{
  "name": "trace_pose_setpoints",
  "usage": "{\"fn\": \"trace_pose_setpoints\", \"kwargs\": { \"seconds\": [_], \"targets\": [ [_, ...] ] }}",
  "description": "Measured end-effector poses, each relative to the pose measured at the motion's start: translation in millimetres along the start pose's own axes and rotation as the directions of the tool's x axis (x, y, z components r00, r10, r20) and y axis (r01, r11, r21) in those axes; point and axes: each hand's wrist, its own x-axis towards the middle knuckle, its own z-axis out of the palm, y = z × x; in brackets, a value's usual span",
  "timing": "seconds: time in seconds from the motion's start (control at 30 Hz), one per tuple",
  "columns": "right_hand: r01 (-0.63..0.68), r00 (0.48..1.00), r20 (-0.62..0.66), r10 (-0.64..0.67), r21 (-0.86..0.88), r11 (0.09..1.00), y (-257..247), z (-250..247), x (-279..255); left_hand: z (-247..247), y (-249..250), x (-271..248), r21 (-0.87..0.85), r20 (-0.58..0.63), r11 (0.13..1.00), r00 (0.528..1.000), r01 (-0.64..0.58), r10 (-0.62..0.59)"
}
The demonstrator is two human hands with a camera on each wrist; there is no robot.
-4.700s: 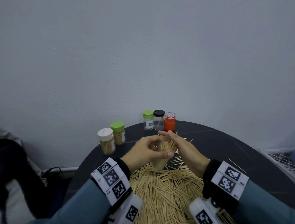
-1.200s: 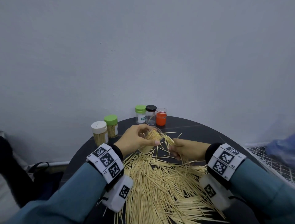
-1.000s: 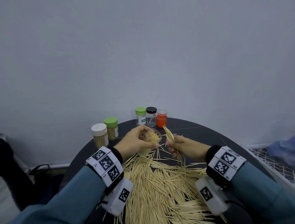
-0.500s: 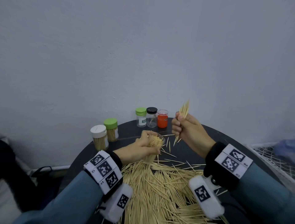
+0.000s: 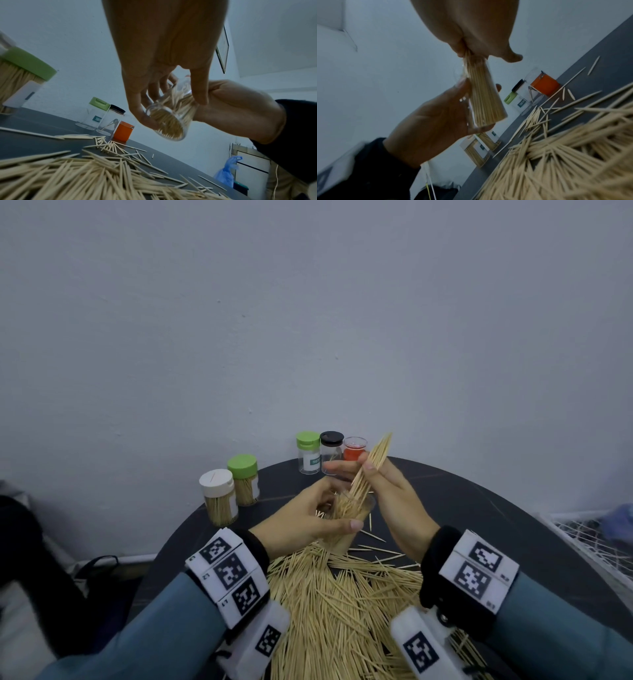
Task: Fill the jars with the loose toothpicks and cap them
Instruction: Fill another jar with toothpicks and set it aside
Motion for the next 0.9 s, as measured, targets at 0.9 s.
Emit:
{"fn": "trace_pose_setpoints", "kwargs": {
  "seconds": [0.9],
  "targets": [
    [-0.144,0.990,-0.051,0.135,-0.268,0.953,8.1,-9.7,2.5,-3.3,0.6,-2.5,-0.014,-0.011,0.999,0.999,0.031,-0.031]
  ]
}}
